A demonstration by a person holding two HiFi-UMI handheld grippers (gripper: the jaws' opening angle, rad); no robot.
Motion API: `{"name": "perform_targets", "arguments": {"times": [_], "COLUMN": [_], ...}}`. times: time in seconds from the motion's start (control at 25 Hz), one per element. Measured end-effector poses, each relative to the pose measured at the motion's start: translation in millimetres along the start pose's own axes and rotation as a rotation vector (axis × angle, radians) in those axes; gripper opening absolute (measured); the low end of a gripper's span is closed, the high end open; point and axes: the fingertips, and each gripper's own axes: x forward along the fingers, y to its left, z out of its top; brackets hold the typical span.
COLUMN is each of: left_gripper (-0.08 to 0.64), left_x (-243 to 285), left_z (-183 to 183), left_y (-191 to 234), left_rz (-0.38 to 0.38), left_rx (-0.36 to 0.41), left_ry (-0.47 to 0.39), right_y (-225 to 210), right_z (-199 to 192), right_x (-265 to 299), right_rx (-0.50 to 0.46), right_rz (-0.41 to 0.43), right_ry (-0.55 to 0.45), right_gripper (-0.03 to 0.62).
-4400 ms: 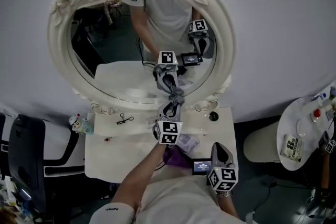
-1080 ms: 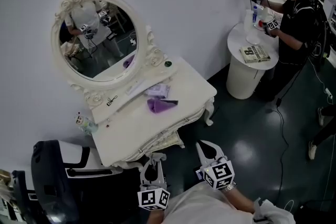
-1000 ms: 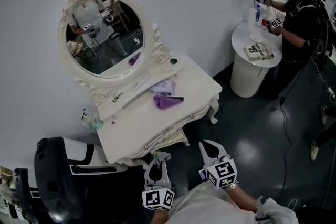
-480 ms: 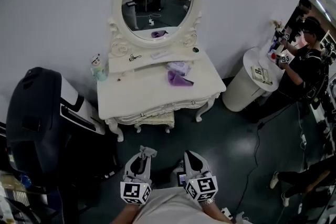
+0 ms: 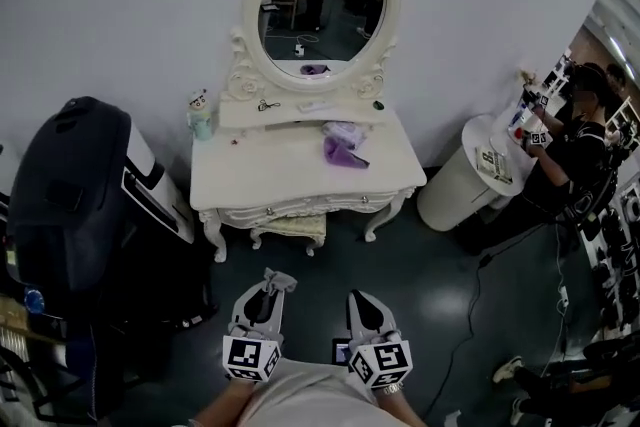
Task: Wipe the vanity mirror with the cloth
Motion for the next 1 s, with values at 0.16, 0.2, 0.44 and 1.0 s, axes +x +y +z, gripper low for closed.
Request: {"name": "perform_targets", "arguments": {"times": [0.16, 0.2, 0.44, 1.0], "left_gripper": [0.081, 0.081, 0.081, 0.081], "left_x": [-6.8, -8.0, -11.1, -123.1], "left_z": [-7.6, -10.0, -40.2, -70.4], "left_y": [-28.2, -44.1, -186.8, -218.3], "left_rz": [0.026, 0.009, -0.161, 0.087], "left_rx": [0.012, 0.019, 0.032, 0.048], "left_ry": [0.008, 0.011, 0.056, 0.092], "right_y": [-20.2, -28.9, -81.0, -90.6], "right_z": [-3.4, -6.3, -44.9, -71.2], "right_x": [-39.6, -54.7, -142.6, -202.0], "right_rx": [0.009, 0.022, 0.072, 0.075], "right_rz": [-0.010, -0.025, -0.062, 0.066], "right_ry": [-0.019, -0.023, 0.032, 0.019], "right_gripper": [0.006, 0.006, 0.006, 0.006]}}
